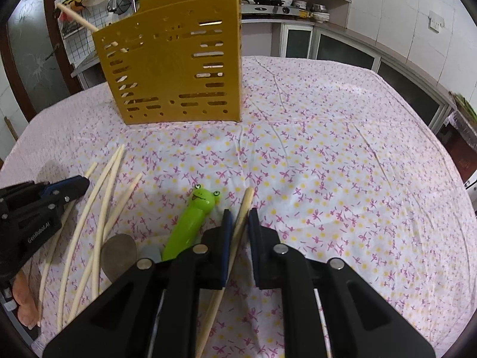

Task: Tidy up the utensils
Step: 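Lift the left tool's chopstick off the cloth while the right tool lifts its own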

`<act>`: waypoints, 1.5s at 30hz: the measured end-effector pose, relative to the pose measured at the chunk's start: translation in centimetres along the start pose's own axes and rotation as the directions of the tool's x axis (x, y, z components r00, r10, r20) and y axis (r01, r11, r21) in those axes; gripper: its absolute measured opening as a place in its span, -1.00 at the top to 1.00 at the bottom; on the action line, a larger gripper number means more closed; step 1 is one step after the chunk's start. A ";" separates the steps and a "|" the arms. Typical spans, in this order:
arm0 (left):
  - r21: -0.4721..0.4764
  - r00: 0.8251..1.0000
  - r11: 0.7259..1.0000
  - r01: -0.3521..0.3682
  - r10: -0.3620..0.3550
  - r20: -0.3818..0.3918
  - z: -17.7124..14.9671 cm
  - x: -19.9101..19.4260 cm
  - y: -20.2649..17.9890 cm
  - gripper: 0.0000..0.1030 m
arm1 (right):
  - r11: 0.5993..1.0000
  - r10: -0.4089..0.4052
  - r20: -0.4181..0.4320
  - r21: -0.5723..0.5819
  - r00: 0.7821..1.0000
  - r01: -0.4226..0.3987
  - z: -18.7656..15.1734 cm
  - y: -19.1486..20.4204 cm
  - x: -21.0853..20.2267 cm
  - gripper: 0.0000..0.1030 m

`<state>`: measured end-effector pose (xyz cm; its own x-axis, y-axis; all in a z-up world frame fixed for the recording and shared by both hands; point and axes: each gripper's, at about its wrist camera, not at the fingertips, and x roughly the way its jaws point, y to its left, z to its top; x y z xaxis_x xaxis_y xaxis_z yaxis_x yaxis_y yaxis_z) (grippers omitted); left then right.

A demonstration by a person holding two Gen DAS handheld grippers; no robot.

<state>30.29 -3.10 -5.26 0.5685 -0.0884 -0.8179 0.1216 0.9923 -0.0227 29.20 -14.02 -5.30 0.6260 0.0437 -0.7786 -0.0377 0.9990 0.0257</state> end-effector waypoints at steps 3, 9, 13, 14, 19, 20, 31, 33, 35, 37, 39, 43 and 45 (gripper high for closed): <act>0.001 1.000 1.000 -0.001 0.001 0.000 0.0 0.0 0.0 0.91 | 1.000 -0.008 -0.001 -0.007 1.000 0.008 -0.1 0.2 -0.1 0.75; 0.007 1.000 1.000 -0.003 0.003 -0.004 0.1 0.1 0.0 0.91 | 1.000 -0.025 -0.004 -0.014 1.000 0.025 -0.3 0.4 -0.1 0.59; 0.015 1.000 1.000 -0.014 0.014 -0.008 0.3 0.2 -0.2 0.91 | 1.000 -0.009 -0.007 0.009 1.000 0.009 -0.1 0.0 0.1 0.56; 0.017 1.000 1.000 -0.015 0.016 -0.008 0.3 0.2 -0.3 0.91 | 1.000 -0.004 -0.005 0.013 1.000 0.004 -0.1 -0.1 0.1 0.56; -0.002 1.000 1.000 -0.003 0.003 -0.006 0.2 0.0 0.0 0.92 | 0.998 0.041 -0.005 0.058 0.999 -0.040 0.0 -0.9 -0.1 0.79; -0.010 1.000 1.000 0.004 -0.004 -0.007 0.1 -0.1 0.2 0.92 | 0.997 0.049 -0.006 0.066 0.999 -0.048 0.1 -1.2 -0.1 0.79; -0.042 0.998 0.998 0.047 -0.045 0.035 0.4 -2.5 0.5 0.92 | 0.990 0.093 0.056 0.098 0.994 -0.098 1.5 -2.5 -2.9 0.86; -0.039 0.997 0.998 0.047 -0.045 0.057 0.6 -3.3 0.4 0.92 | 0.989 0.100 0.074 0.098 0.992 -0.107 1.7 -2.6 -3.3 0.87; -0.037 0.996 0.998 0.050 -0.047 0.078 0.9 -4.1 0.4 0.92 | 0.989 0.108 0.094 0.094 0.990 -0.116 2.0 -2.7 -3.8 0.88; -0.032 0.994 0.998 0.054 -0.051 0.096 1.2 -4.8 0.3 0.92 | 0.989 0.110 0.115 0.088 0.987 -0.120 2.3 -2.8 -4.4 0.88; -0.027 0.992 0.998 0.056 -0.052 0.117 1.5 -5.6 0.2 0.92 | 0.989 0.110 0.130 0.087 0.985 -0.122 2.5 -2.8 -4.9 0.88; -0.038 0.986 0.996 0.077 -0.070 0.154 2.0 -7.0 0.4 0.92 | 0.987 0.119 0.160 0.085 0.980 -0.134 3.0 -2.8 -5.9 0.88; -0.040 0.983 0.995 0.087 -0.079 0.168 2.3 -7.7 0.4 0.92 | 0.987 0.122 0.173 0.085 0.977 -0.138 3.3 -2.8 -6.5 0.88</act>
<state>27.83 -2.26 2.33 0.6854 -0.1799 -0.7056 0.1379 0.9835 -0.1168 27.81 -17.04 1.71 0.7419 0.1666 -0.6495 -0.0572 0.9808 0.1863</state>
